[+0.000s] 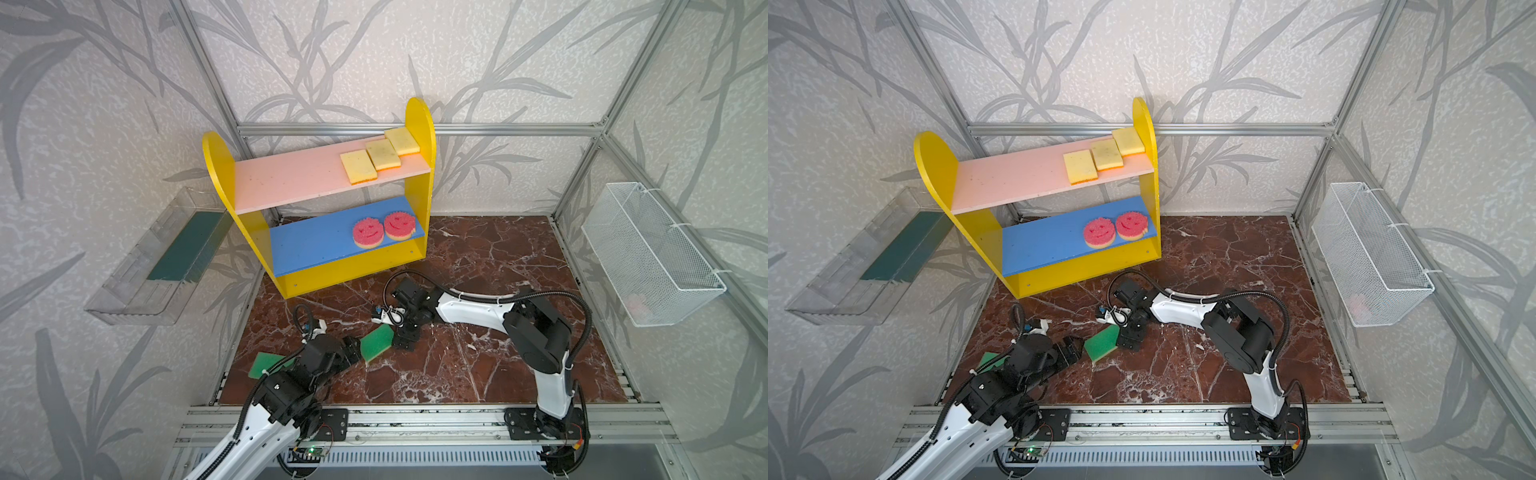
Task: Place and organize the cleaning sponges onto the shelf
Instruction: 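Grasp the green sponge with the right gripper and lift it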
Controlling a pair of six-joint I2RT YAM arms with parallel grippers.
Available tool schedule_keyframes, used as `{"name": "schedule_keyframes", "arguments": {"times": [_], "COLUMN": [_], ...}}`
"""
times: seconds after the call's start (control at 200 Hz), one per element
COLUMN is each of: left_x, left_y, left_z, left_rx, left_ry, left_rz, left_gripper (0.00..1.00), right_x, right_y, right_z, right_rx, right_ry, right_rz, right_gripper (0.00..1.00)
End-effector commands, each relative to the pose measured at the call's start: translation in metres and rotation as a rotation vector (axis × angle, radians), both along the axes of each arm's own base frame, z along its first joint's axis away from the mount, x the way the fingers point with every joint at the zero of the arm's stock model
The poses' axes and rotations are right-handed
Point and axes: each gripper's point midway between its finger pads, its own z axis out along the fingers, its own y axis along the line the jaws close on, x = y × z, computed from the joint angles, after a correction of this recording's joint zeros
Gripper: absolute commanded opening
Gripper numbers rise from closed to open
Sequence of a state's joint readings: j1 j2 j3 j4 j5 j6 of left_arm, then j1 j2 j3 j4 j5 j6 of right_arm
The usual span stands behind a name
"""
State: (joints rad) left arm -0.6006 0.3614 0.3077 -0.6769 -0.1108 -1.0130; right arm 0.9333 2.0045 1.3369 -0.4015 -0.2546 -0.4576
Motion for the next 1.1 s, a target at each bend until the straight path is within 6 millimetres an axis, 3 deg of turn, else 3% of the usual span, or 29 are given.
{"name": "schedule_keyframes", "arguments": {"times": [0.0, 0.18, 0.28, 0.37, 0.53, 0.71, 0.79, 0.92, 1.094], "left_x": [0.002, 0.001, 0.0, 0.0, 0.0, 0.0, 0.0, 0.005, 0.013], "left_y": [0.003, 0.005, 0.006, 0.006, 0.006, 0.007, 0.007, 0.006, 0.001], "left_z": [0.008, 0.009, 0.009, 0.008, 0.009, 0.012, 0.014, 0.023, 0.034], "left_rx": [0.007, 0.004, -0.001, -0.001, -0.006, -0.004, -0.006, -0.014, -0.007], "left_ry": [-0.018, -0.022, -0.028, -0.023, -0.029, -0.03, -0.036, -0.065, -0.083], "left_rz": [0.009, 0.02, 0.027, 0.026, 0.029, 0.029, 0.032, 0.039, 0.025], "left_gripper": [0.93, 0.93, 0.93, 0.93, 0.92, 0.93, 0.93, 0.93, 0.93], "right_x": [-0.013, -0.016, -0.018, -0.021, -0.029, -0.033, -0.033, -0.034, -0.019], "right_y": [0.001, 0.006, 0.004, 0.003, 0.0, 0.001, 0.002, 0.001, -0.003], "right_z": [-0.007, -0.009, -0.01, -0.009, -0.011, -0.007, -0.001, 0.009, 0.022], "right_rx": [-0.028, -0.023, -0.027, -0.021, -0.018, 0.002, 0.015, 0.039, 0.099], "right_ry": [0.04, 0.042, 0.047, 0.061, 0.114, 0.149, 0.172, 0.195, 0.239], "right_rz": [0.073, 0.054, 0.031, 0.009, -0.027, -0.07, -0.107, -0.166, -0.354], "right_gripper": [0.99, 1.0, 0.94, 0.82, 0.43, 0.26, 0.12, 0.0, 0.0]}}
